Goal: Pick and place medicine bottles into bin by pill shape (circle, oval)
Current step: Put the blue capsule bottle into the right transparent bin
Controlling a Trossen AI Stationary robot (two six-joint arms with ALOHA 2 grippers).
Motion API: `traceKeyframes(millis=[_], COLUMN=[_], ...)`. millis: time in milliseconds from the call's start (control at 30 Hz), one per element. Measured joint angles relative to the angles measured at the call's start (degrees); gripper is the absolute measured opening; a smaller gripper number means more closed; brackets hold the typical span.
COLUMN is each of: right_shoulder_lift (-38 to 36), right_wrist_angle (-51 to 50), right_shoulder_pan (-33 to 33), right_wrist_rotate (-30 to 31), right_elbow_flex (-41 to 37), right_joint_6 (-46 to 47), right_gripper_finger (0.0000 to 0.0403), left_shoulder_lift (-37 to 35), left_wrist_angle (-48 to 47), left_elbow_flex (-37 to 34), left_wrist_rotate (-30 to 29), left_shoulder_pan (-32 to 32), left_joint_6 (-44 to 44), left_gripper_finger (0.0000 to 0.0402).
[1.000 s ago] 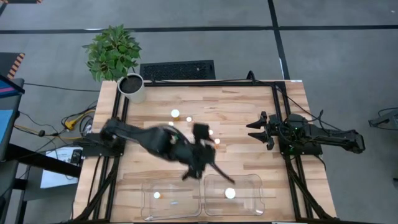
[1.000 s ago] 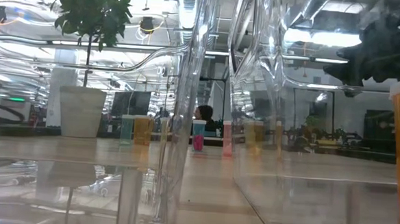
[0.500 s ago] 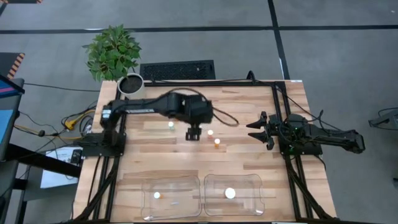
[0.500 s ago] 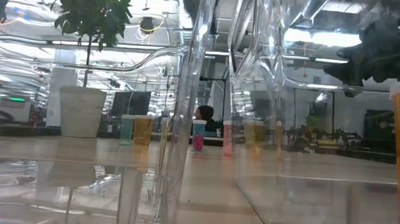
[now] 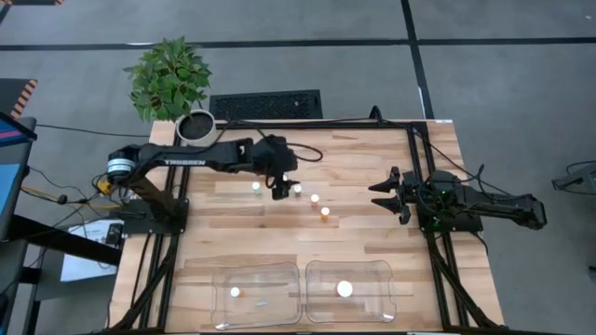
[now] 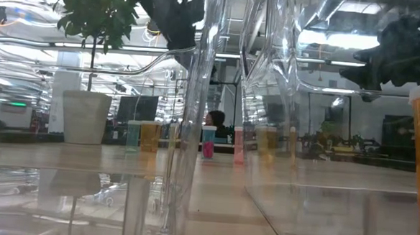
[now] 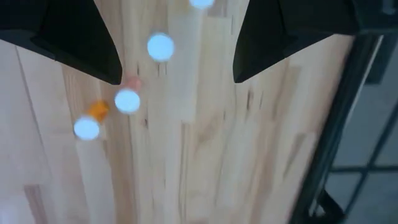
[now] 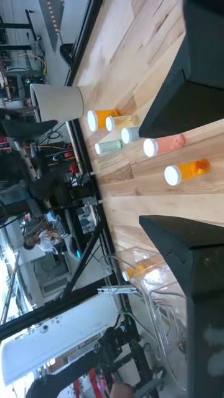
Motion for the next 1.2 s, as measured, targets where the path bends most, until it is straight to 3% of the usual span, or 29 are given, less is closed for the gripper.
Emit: traceKeyframes(millis=[400, 1200], right_shoulder_lift=[0.00, 0.23], right_wrist_angle=[0.00, -0.02], right_shoulder_pan=[0.00, 0.00], right_wrist_rotate=[0.01, 0.00], right_elbow_flex=[0.01, 0.01], right_joint_6=[0.02, 0.02], right_gripper_finger=[0.0225, 0.0225], left_shoulder_lift=[10.31, 15.53], left_wrist_angle=[1.53, 0.02], left_elbow_flex=[1.44, 0.92], left_wrist_rotate=[-0.76, 0.45], left_shoulder_pan=[-4.03, -1.84], left_joint_6=[4.90, 4.92], left_gripper_finger=[0.0302, 0.0302])
